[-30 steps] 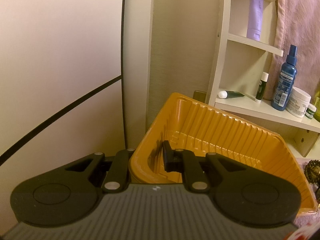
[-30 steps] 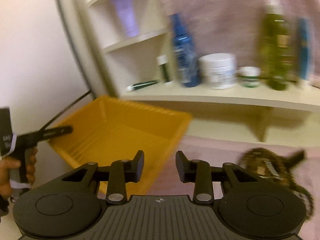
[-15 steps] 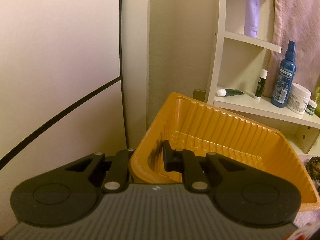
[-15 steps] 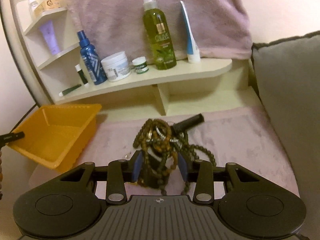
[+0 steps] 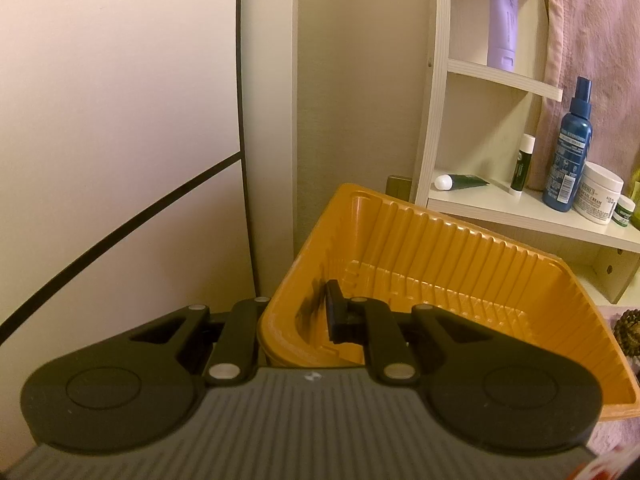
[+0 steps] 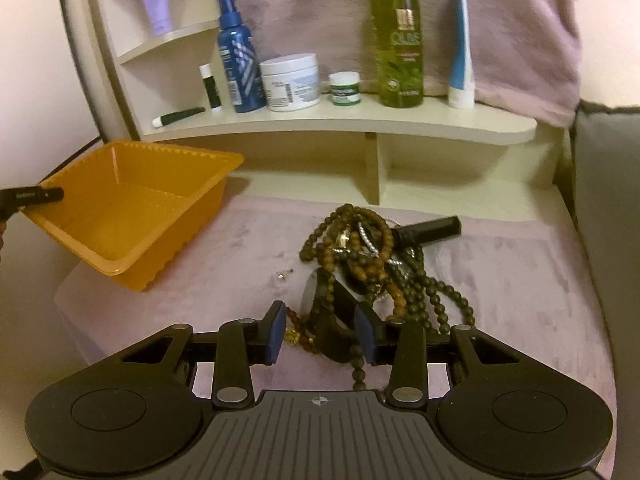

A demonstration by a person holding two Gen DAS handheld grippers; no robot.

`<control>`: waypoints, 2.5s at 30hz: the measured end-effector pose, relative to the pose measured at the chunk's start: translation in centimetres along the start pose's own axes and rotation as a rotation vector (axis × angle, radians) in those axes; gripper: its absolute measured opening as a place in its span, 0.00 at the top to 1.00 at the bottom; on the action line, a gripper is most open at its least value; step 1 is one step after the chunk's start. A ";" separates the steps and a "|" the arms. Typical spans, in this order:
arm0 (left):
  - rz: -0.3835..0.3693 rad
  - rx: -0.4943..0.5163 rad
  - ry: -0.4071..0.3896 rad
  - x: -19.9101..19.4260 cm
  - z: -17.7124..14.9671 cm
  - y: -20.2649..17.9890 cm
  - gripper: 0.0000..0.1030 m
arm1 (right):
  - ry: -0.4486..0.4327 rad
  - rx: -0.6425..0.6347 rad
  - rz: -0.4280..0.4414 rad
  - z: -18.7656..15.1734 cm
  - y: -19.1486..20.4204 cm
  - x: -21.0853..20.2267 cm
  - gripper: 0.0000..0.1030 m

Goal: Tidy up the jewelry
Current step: 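Reach the right tool to the pile and grasp the gold bracelet, then carry the gold bracelet into the orange tray and open the right tool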

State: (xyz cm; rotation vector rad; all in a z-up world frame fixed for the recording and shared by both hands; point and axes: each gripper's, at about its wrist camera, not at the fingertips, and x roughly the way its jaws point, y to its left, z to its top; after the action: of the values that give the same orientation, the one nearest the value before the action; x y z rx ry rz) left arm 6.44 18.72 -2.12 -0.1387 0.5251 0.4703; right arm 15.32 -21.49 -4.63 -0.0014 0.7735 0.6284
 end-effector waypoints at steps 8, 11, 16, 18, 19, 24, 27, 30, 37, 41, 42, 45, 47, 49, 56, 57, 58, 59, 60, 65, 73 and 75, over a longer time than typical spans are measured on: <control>-0.001 -0.002 0.001 -0.1 0.0 0.0 0.87 | 0.008 -0.023 0.005 0.5 0.2 0.8 0.65; -0.002 -0.001 0.001 -0.1 0.0 0.0 0.87 | 0.022 -0.042 0.014 0.5 0.7 1.1 0.71; -0.002 -0.001 0.001 0.0 0.0 0.0 0.87 | 0.056 -0.083 0.049 0.0 2.1 2.1 0.74; -0.003 -0.001 0.001 0.0 0.0 0.0 0.87 | 0.073 -0.108 0.047 -0.4 2.5 2.9 0.74; -0.002 -0.001 0.001 0.0 0.0 0.0 0.87 | 0.080 -0.119 0.032 -0.5 2.7 3.4 0.74; -0.002 0.000 0.002 0.0 0.0 0.0 0.87 | 0.087 -0.245 -0.002 -1.2 3.9 4.9 0.74; -0.003 0.000 0.001 0.0 0.0 0.0 0.87 | 0.084 -0.321 -0.017 -1.7 4.5 5.4 0.74; -0.004 -0.002 0.001 0.0 0.0 0.1 0.87 | 0.079 -0.339 -0.016 -1.8 4.3 5.9 0.74; -0.003 -0.003 0.002 0.1 0.0 0.0 0.87 | 0.076 -0.343 -0.017 -1.4 4.5 6.1 0.82; -0.004 -0.004 0.002 0.1 -0.1 0.0 0.87 | 0.056 -0.264 -0.001 -1.2 4.1 5.0 0.87; -0.004 -0.004 0.002 0.0 -0.1 0.0 0.87 | 0.048 -0.242 0.006 -1.0 4.0 4.6 0.87; -0.005 -0.005 0.002 0.0 -0.1 0.0 0.87 | 0.003 -0.172 0.029 -0.3 3.6 3.3 0.87; -0.006 -0.004 0.001 0.0 -0.1 0.0 0.87 | -0.030 -0.120 0.047 0.5 3.3 2.4 0.87; -0.006 -0.005 0.001 0.0 -0.1 0.0 0.87 | -0.055 -0.093 0.060 1.3 3.3 1.7 0.87; -0.006 -0.005 0.001 -0.1 -0.1 -0.1 0.87 | -0.142 -0.080 0.112 3.9 4.6 0.0 0.87; -0.005 -0.005 0.001 -0.1 -0.1 -0.1 0.87 | -0.157 -0.081 0.125 4.3 5.0 -0.1 0.87; -0.005 -0.006 0.001 -0.1 -0.1 -0.1 0.87 | -0.173 -0.085 0.138 4.6 5.4 -0.3 0.87; -0.005 -0.006 0.001 -0.1 -0.1 -0.1 0.87 | -0.186 -0.088 0.154 5.0 5.9 -0.3 0.87; -0.005 -0.006 0.001 -0.1 -0.1 -0.1 0.87 | -0.200 -0.090 0.168 5.4 6.4 -0.4 0.87; -0.006 -0.005 0.001 -0.1 -0.1 -0.1 0.87 | -0.252 -0.085 0.264 7.2 8.7 -0.3 0.87; -0.008 -0.007 0.002 -0.2 -0.2 -0.1 0.88 | -0.176 -0.122 0.323 7.4 11.6 3.2 0.87; -0.008 -0.006 0.002 -0.2 -0.1 -0.1 0.88 | -0.136 -0.123 0.316 6.8 11.8 4.4 0.87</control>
State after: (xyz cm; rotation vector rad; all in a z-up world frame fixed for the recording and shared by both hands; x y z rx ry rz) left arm 6.27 18.56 -2.15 -0.1474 0.5247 0.4637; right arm 15.90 -8.00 0.09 0.0515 0.6071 0.9653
